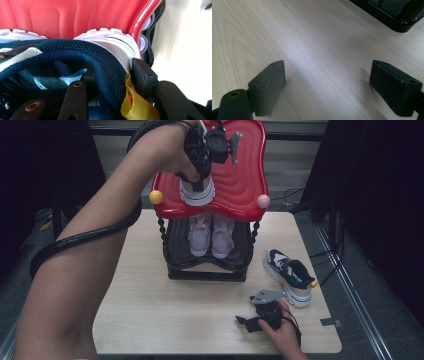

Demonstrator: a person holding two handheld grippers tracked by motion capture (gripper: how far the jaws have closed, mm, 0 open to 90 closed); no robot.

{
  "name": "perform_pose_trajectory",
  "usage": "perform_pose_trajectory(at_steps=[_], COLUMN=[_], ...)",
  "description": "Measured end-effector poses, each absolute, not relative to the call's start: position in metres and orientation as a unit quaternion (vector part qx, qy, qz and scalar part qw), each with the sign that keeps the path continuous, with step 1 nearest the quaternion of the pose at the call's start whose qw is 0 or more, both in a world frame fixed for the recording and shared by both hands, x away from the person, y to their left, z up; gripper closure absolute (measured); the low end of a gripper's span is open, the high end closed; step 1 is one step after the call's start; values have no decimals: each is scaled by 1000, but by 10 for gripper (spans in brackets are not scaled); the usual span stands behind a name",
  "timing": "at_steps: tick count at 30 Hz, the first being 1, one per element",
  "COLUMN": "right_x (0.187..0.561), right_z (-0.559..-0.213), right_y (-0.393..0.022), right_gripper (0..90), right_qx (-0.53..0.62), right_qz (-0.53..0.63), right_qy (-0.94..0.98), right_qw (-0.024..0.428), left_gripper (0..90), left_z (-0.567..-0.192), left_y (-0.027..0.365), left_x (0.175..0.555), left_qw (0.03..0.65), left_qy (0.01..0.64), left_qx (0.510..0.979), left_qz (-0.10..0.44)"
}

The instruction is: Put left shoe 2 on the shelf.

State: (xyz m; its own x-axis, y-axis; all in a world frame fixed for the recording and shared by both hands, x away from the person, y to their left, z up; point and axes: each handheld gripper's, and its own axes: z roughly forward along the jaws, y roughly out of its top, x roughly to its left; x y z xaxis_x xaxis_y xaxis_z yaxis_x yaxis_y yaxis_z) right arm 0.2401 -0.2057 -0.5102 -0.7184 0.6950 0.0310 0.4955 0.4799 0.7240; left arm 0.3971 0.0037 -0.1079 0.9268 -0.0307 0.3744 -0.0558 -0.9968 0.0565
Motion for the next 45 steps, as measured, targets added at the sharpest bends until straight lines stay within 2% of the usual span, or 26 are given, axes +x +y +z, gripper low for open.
perform_pose_trajectory(at_steps=[6, 13, 28, 45], right_x=[240, 240, 240, 240], right_z=[-510, -510, -510, -510], right_y=[-206, -206, -206, -206], right_gripper=[131, 131, 131, 131], right_qx=[350, 350, 351, 351], right_qz=[371, 371, 370, 371], right_qy=[850, 850, 850, 849], right_qw=[135, 135, 134, 134], left_gripper=[590, 472, 363, 302], left_z=[-108, -107, -91, -75], left_y=[4, 5, 17, 49], left_x=[397, 399, 398, 391], left_qw=[36, 58, 83, 88], left_qy=[-15, 11, 90, 171], left_qx=[980, 981, 977, 974], left_qz=[193, 187, 172, 120])
